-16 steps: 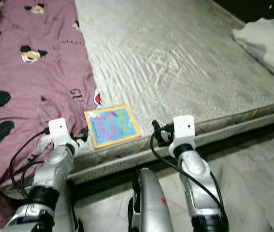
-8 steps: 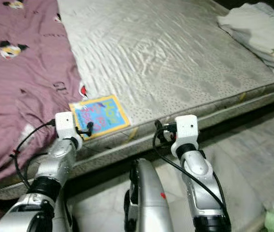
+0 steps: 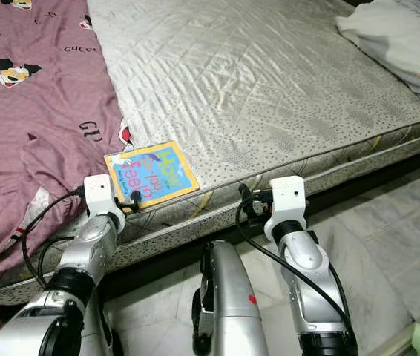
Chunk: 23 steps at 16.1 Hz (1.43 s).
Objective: Clean up the room
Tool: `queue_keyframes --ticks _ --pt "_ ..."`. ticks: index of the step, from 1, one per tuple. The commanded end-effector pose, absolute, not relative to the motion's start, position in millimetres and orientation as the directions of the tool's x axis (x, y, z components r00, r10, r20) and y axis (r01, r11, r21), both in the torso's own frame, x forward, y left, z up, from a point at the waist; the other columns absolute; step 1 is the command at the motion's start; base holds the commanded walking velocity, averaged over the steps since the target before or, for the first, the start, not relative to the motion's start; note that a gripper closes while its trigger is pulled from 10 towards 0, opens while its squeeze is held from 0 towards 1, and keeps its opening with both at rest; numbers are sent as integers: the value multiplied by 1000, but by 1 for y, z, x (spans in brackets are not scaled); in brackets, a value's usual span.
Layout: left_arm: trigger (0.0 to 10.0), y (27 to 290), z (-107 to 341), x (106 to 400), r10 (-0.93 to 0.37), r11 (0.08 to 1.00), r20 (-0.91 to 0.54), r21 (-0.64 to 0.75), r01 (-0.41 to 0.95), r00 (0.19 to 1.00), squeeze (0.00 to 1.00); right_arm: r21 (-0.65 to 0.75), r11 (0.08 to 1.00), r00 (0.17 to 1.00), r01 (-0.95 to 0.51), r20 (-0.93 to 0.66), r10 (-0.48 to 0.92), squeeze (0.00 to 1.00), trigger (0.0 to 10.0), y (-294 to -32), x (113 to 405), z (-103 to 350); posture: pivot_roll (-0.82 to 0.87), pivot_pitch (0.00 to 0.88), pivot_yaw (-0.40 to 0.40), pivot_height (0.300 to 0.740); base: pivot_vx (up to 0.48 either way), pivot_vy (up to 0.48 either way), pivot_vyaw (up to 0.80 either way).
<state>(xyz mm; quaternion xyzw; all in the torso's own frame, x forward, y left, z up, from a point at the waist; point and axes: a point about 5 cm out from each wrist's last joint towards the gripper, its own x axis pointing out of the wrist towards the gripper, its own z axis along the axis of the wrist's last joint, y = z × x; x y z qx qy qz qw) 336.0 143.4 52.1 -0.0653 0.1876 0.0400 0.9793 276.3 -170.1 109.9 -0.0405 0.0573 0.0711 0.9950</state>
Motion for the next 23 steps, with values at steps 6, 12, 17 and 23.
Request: queue_keyframes --ticks 6,12,17,23 --pt "10000 139 50 340 24 942 -379 -300 -148 925 0 -144 984 991 -107 -101 92 0 10000 -195 267 119 -142 143 -85 481 0 0 0" --pt "10000 127 36 337 -127 893 -487 -435 -113 864 0 -176 981 995 -85 -64 75 0 10000 -202 268 132 -211 120 -97 481 0 0 0" --pt "0 119 36 336 -243 823 -444 -564 -59 863 0 -193 978 996 -80 -48 72 0 10000 -205 270 140 -234 105 -103 481 0 0 0" --pt "0 112 35 334 -307 779 -425 -626 -31 852 0 -207 974 995 -93 -42 86 0 10000 -203 271 142 -240 98 -106 481 0 0 0"
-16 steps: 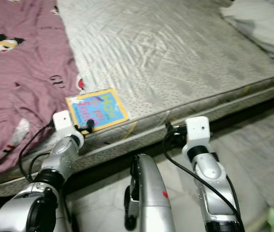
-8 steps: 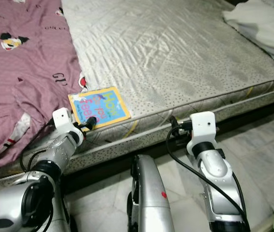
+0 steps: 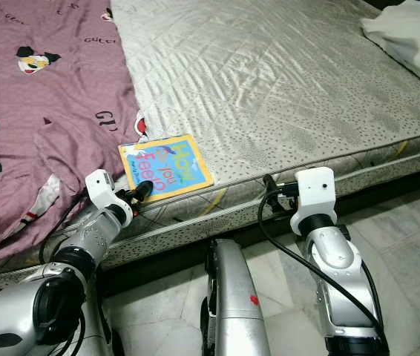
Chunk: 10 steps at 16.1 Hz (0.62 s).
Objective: Clean up the room
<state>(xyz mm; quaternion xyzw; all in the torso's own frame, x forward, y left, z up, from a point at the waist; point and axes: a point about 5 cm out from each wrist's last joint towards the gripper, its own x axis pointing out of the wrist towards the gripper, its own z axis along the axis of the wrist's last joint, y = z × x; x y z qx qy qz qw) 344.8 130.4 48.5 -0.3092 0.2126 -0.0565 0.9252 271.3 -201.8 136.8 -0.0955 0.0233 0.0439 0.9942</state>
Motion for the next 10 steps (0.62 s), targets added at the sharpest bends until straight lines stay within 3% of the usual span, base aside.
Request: queue_keyframes --ticks 1,10 --pt "0 108 37 335 -334 766 -411 -643 -10 848 0 -208 973 995 -98 -39 92 0 10000 -201 273 143 -238 95 -108 481 0 0 0" --pt "0 87 47 340 -432 717 -383 -695 54 817 0 -210 973 995 -97 -21 94 0 10000 -198 281 145 -229 84 -100 481 0 0 0"
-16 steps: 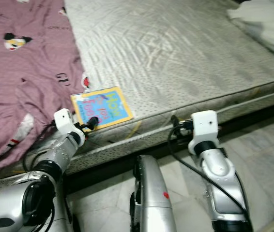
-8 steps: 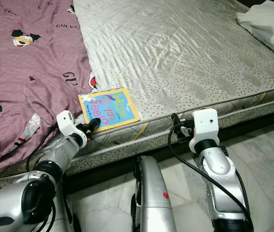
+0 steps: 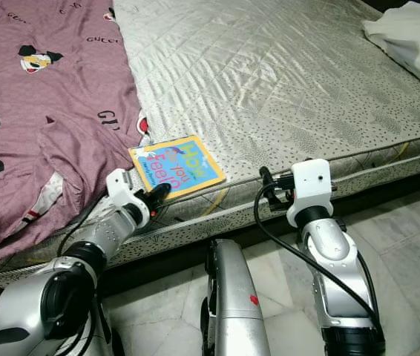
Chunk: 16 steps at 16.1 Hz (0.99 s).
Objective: Clean up the room
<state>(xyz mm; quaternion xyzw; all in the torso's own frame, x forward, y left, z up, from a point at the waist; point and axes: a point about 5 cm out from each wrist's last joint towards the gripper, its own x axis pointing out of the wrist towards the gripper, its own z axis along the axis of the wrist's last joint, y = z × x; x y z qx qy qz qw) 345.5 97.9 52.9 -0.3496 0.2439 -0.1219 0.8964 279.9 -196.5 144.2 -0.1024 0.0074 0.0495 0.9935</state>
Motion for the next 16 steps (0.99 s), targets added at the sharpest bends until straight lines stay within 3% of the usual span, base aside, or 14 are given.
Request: queue_keyframes --ticks 1,6,10,13,16 --pt "0 88 47 340 -425 720 -380 -692 52 821 0 -209 973 995 -96 -21 93 0 10000 -198 282 145 -226 82 -99 481 0 0 0" --pt "0 107 60 353 -292 830 -351 -555 53 890 0 -169 979 994 -110 -10 110 0 10000 -185 290 141 -168 62 -87 481 0 0 0" --pt "0 121 97 370 -193 918 -151 -376 125 969 0 -55 985 986 -161 -39 159 0 10000 -158 300 130 -87 30 -52 481 0 0 0" --pt "0 131 134 375 -173 961 62 -206 182 983 0 54 987 984 -151 -84 155 0 10000 -141 308 115 -18 0 -20 481 0 0 0" --pt "0 147 157 369 -160 981 189 -78 178 969 0 9 992 991 -123 -56 123 0 10000 -128 320 116 22 0 5 481 0 0 0"
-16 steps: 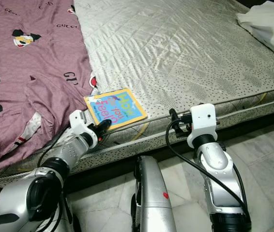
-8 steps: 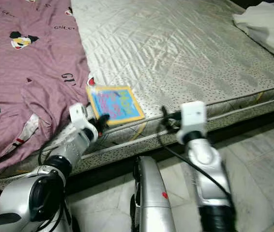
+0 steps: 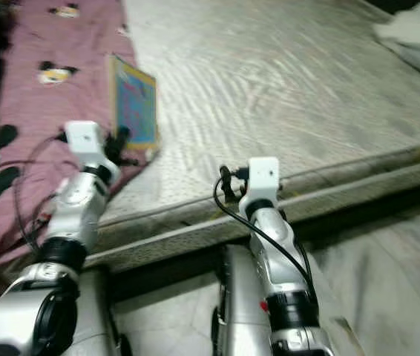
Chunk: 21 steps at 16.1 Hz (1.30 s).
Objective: Clean up the room
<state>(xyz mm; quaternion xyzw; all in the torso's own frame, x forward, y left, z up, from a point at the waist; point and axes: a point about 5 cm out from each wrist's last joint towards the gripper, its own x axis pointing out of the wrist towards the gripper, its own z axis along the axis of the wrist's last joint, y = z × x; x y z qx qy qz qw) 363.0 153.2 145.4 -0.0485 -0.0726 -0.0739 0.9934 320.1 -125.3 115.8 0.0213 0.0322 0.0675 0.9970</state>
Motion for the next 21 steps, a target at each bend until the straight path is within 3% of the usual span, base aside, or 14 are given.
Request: queue_keyframes --ticks 1,4,5,6,11,21 --pt "0 158 161 355 -128 990 229 -34 139 965 0 70 990 990 -121 -59 125 0 10000 -123 324 115 42 0 14 481 0 0 0" --pt "0 174 148 330 -33 999 220 1 33 975 0 102 992 996 -74 -49 79 0 10000 -126 331 114 56 0 24 481 0 0 0" --pt "2706 179 140 321 16 999 201 25 -21 979 0 114 990 996 -86 -18 89 0 10000 -125 332 117 54 0 25 481 0 0 0" --pt "10000 178 137 314 44 995 188 83 -60 981 0 142 985 995 -97 6 97 0 10000 -123 332 119 48 0 26 481 0 0 0" --pt "10000 154 134 307 -60 994 162 104 44 985 0 185 971 987 -153 75 142 0 10000 -122 327 128 29 0 26 494 0 0 -80" --pt "10000 157 141 303 -64 993 141 106 49 988 0 209 965 986 -160 82 146 0 10000 -122 326 129 37 0 16 616 0 0 0"
